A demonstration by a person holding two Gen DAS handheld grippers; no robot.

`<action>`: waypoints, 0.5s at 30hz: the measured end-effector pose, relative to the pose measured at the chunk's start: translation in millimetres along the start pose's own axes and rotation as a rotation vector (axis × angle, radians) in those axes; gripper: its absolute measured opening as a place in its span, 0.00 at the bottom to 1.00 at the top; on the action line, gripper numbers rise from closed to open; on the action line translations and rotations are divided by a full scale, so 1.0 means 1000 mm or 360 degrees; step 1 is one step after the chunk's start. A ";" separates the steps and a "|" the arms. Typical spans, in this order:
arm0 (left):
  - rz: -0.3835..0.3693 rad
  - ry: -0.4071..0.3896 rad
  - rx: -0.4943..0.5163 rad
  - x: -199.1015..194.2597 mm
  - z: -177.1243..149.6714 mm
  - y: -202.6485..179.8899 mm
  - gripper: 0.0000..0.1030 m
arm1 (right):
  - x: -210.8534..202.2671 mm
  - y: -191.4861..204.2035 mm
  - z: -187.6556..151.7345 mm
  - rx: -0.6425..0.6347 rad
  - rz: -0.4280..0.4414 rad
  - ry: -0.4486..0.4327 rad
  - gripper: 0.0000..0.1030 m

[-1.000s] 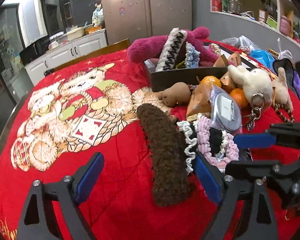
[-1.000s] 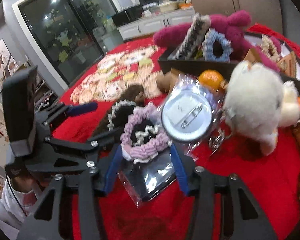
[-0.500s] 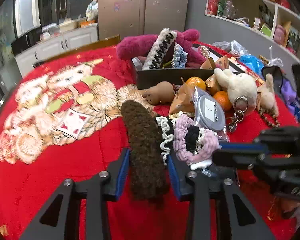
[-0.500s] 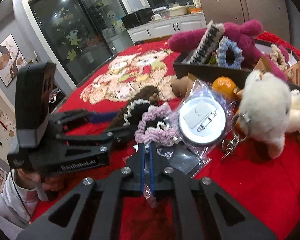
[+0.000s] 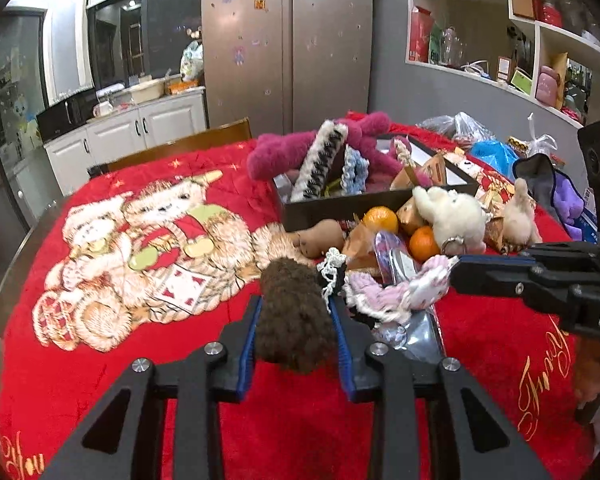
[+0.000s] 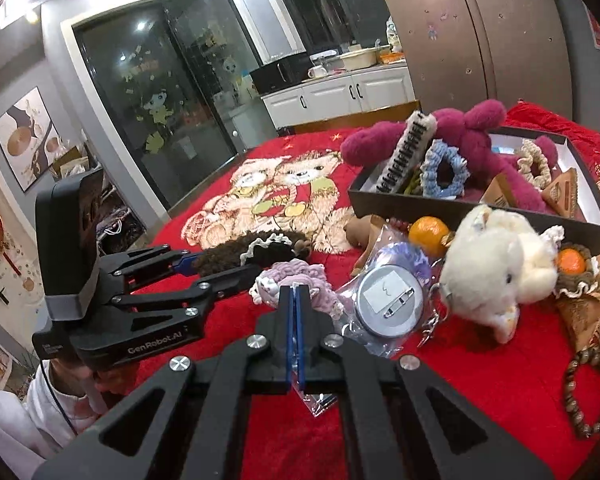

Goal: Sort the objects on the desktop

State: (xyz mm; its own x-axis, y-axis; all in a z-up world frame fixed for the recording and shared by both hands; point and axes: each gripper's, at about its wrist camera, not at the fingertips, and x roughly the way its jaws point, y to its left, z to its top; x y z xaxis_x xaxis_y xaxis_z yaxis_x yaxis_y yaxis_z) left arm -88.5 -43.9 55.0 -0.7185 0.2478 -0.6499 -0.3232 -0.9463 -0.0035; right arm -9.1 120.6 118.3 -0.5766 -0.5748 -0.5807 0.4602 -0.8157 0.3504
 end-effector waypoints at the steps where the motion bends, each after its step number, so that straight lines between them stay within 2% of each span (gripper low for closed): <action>1: 0.0015 -0.0020 0.0020 -0.003 0.001 -0.001 0.32 | -0.003 -0.001 0.001 0.0003 0.0001 -0.0008 0.01; 6: 0.0102 -0.0076 0.0075 -0.010 0.003 -0.002 0.32 | -0.024 -0.007 0.009 0.0031 -0.0006 -0.0102 0.01; 13: 0.0085 -0.0109 0.0059 -0.018 0.004 0.000 0.32 | -0.041 -0.015 0.014 0.0062 0.0001 -0.0154 0.01; 15: 0.0076 -0.0126 0.0072 -0.021 0.004 -0.003 0.28 | -0.041 -0.014 0.014 0.0054 -0.0001 -0.0154 0.01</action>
State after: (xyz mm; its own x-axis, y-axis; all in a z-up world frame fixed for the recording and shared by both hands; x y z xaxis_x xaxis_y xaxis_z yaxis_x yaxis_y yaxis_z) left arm -74.9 -45.9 72.2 -0.7796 0.2201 -0.5864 -0.3137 -0.9475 0.0615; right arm -1.3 154.6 147.6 -0.6401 -0.5765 -0.5078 0.4377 -0.8169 0.3756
